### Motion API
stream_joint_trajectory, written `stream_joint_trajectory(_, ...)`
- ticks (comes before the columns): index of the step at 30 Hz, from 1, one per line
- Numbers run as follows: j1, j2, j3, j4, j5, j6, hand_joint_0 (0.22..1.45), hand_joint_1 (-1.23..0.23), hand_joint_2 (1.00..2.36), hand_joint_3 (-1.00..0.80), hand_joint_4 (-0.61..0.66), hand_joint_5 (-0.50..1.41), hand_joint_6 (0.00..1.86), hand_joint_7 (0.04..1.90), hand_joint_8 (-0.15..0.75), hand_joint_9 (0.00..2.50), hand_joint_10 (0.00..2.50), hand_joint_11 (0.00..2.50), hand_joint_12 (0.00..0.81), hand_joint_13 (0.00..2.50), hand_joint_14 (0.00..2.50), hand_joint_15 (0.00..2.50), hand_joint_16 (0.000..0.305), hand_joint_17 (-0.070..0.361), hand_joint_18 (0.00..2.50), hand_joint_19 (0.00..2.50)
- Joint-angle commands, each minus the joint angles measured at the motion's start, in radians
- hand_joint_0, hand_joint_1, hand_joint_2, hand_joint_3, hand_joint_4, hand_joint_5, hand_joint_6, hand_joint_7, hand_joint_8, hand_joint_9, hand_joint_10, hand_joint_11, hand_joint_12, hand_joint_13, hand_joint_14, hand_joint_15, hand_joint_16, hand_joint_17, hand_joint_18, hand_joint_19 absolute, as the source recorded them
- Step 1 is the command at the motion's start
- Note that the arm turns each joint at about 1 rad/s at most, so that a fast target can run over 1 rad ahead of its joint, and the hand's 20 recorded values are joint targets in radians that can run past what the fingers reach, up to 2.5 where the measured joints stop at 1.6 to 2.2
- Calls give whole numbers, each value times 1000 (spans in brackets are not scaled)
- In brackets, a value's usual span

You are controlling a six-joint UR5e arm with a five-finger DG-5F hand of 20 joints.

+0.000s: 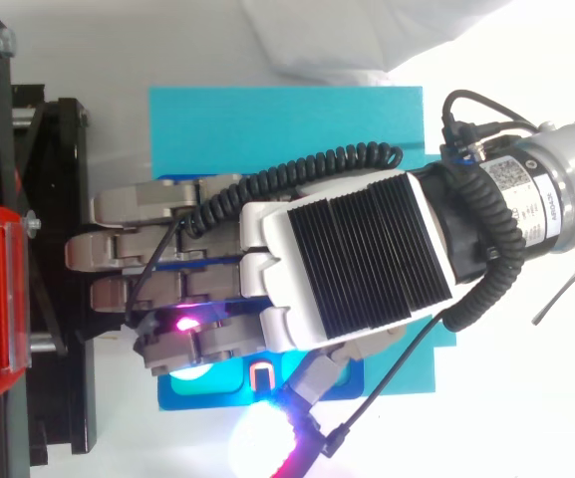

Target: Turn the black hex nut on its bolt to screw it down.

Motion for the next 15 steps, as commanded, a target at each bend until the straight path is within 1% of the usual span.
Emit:
stream_joint_trajectory(1,-1,0,-1,-1,0,0,472,-201,1000,-500,162,-111,680,1223,230,559,1,39,277,265,0,0,49,110,53,166)
stream_joint_trajectory(7,-3,0,-1,-1,-3,0,473,-204,1000,-500,161,-112,707,1183,231,573,0,52,276,272,0,0,49,109,59,166)
stream_joint_trajectory(15,-6,0,-1,-1,-13,0,473,-210,1000,-500,161,-111,710,1179,231,581,2,52,277,277,0,0,48,109,62,159)
